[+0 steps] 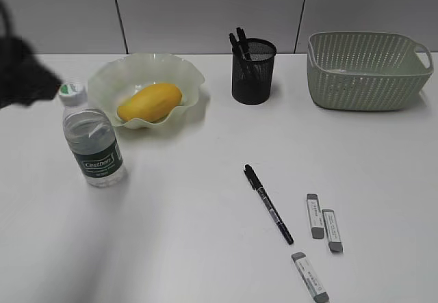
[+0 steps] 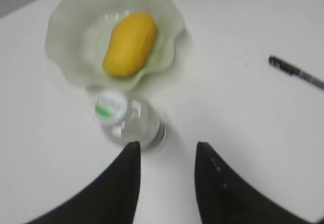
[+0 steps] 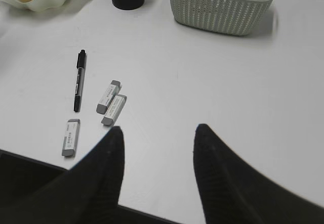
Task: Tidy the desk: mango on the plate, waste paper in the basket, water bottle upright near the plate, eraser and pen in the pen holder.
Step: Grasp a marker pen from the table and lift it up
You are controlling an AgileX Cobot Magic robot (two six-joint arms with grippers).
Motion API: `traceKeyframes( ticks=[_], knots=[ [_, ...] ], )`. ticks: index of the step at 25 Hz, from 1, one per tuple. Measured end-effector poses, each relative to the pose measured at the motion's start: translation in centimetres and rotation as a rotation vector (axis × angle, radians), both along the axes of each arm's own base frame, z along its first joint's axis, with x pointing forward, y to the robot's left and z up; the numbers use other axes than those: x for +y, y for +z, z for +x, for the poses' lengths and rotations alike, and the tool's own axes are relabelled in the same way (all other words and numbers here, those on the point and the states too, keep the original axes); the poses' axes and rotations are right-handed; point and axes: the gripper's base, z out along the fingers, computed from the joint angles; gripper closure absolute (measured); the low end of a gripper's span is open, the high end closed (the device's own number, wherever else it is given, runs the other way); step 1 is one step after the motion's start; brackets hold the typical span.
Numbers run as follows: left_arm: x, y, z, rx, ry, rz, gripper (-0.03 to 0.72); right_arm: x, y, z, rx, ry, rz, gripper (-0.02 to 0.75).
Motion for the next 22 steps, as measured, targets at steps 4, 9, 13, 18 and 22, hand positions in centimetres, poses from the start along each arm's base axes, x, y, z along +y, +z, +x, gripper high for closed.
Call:
traceKeyframes(
  ticks=[4,9,13,18,22],
  knots=[
    [5.3,0.6,-7.9,0.003,0.036,-0.056,0.33,0.0,0.0,0.0,0.0,0.0,0.0,0.372],
    [9.7,-0.9,-14.3,-0.104,0.041,-0.161,0.216,0.0,0.0,0.0,0.0,-0.001,-0.001,0.372],
    [11.5,-2.5,-16.9,-0.185,0.036,-0.23,0.134,0.0,0.0,0.0,0.0,-0.001,-0.001,0.372],
    [12.1,-3.2,-18.0,-0.219,0.03,-0.271,0.114,0.0,0.0,0.0,0.0,-0.001,-0.001,0.372],
    [12.1,-3.3,-18.1,-0.217,0.029,-0.274,0.125,0.0,0.0,0.0,0.0,-0.001,-0.001,0.372]
  ],
)
